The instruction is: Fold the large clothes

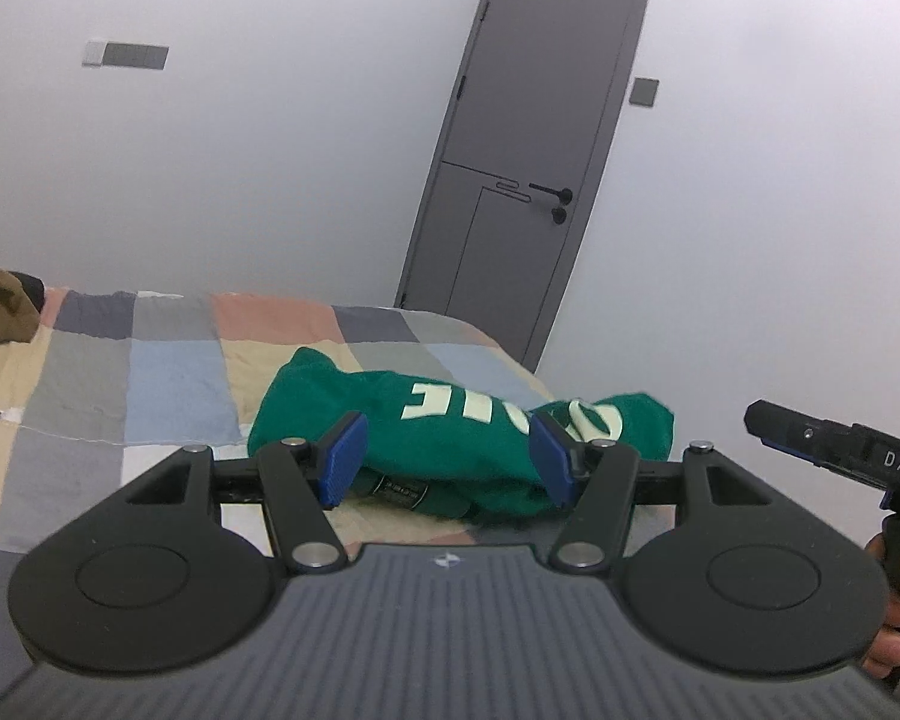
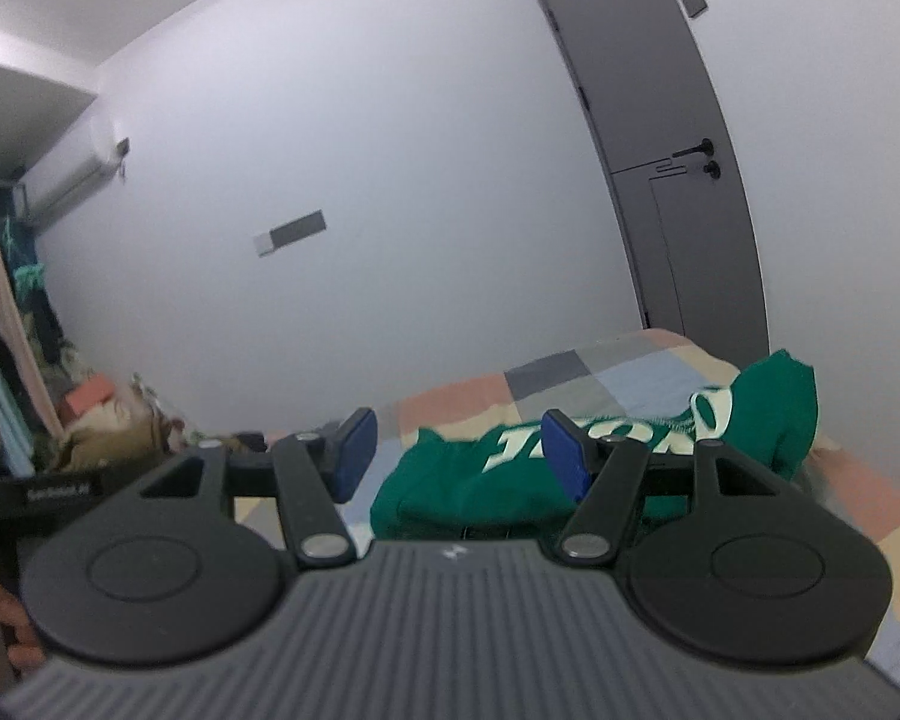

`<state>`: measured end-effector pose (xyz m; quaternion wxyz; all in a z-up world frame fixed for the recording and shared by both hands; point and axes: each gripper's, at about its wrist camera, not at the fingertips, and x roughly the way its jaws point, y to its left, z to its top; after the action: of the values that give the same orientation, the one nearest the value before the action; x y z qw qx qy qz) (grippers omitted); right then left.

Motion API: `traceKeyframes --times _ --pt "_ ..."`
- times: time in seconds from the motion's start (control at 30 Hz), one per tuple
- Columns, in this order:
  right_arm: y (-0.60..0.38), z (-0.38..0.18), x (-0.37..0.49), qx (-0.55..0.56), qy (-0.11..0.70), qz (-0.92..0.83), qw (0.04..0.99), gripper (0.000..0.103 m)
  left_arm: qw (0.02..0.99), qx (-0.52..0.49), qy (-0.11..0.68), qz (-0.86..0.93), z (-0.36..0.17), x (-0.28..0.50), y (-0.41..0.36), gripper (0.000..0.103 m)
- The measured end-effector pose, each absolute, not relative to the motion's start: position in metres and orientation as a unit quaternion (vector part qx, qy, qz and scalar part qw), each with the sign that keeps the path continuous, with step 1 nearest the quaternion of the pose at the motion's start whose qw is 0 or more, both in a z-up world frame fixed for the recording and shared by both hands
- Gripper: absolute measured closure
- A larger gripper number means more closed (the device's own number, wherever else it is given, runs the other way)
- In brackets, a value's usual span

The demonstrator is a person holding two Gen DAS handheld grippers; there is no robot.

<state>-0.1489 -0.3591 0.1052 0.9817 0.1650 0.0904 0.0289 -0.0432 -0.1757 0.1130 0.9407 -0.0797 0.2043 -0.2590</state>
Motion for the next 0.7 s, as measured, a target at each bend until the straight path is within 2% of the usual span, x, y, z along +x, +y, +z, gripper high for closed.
traceKeyframes --times 0.37,0.7 --pt "-0.323 0.073 -0.176 0.111 0.11 0.009 0.988 0.039 0.955 -0.031 0.191 -0.225 0.08 -0.079 -0.178 0.037" --pt "-0.309 0.049 -0.194 0.081 0.151 -0.014 0.985 0.039 0.951 -0.025 0.223 -0.211 0.038 -0.086 -0.174 0.032"
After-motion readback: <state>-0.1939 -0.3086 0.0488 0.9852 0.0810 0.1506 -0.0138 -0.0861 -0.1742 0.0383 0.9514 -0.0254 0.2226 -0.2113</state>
